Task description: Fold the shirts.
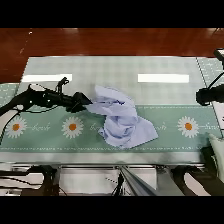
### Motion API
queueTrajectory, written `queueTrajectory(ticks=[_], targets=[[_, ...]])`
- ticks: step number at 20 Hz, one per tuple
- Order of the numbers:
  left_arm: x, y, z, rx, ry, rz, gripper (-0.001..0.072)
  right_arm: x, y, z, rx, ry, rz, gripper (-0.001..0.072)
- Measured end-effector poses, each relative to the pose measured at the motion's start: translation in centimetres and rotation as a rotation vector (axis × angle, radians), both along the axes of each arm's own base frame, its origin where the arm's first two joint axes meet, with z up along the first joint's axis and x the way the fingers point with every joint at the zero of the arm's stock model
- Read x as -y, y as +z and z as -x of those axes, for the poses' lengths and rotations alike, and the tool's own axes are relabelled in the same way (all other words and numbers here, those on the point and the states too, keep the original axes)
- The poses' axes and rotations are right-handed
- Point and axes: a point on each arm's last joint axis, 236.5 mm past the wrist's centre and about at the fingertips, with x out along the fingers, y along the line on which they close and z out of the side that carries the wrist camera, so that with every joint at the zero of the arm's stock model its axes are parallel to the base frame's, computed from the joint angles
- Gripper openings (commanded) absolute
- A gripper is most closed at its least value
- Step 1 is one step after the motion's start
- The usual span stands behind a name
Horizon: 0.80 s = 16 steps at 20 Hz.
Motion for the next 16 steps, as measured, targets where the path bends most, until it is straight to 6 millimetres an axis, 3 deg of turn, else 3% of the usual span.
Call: queueTrajectory(ticks=[1, 2, 6, 9, 11, 12, 13, 16], targets=[[0.4, -0.4, -0.2, -0.006, 0.011, 0.005, 0.0160, 0.0, 0.0, 0.0, -0.001, -0.003, -0.002, 0.0497], [0.6, -0.7, -0.5, -0.007, 0.024, 0.008, 0.0022, 0.0, 0.0, 0.1, -0.002, -0.004, -0.002, 0.0497], [1.1, -1.3, -0.8, -0.008, 0.036, 0.016, 0.0025, 0.3, -0.5, 0.3, -0.016, -0.021, -0.011, 0.0497], [1.4, -1.0, -0.3, -0.012, 0.010, 0.039, 0.0024, 0.1, -3.0, 1.7, -0.085, -0.076, -0.116, 0.0497], [1.7, -0.7, 0.1, -0.010, -0.015, 0.055, 0.0025, -1.3, -5.5, 3.1, -0.144, -0.102, -0.247, 0.0499], [1.8, -0.5, 0.3, -0.004, -0.026, 0.060, 0.0024, -2.4, -6.8, 3.9, -0.174, -0.113, -0.329, 0.0578], [1.9, -0.2, 0.5, -0.002, -0.040, 0.068, 0.0024, -3.6, -8.2, 4.7, -0.208, -0.121, -0.406, 0.0611], [2.2, 0.5, 0.9, 0.014, -0.064, 0.081, 0.0024, -7.0, -11.5, 6.9, -0.278, -0.146, -0.591, 0.0611]])
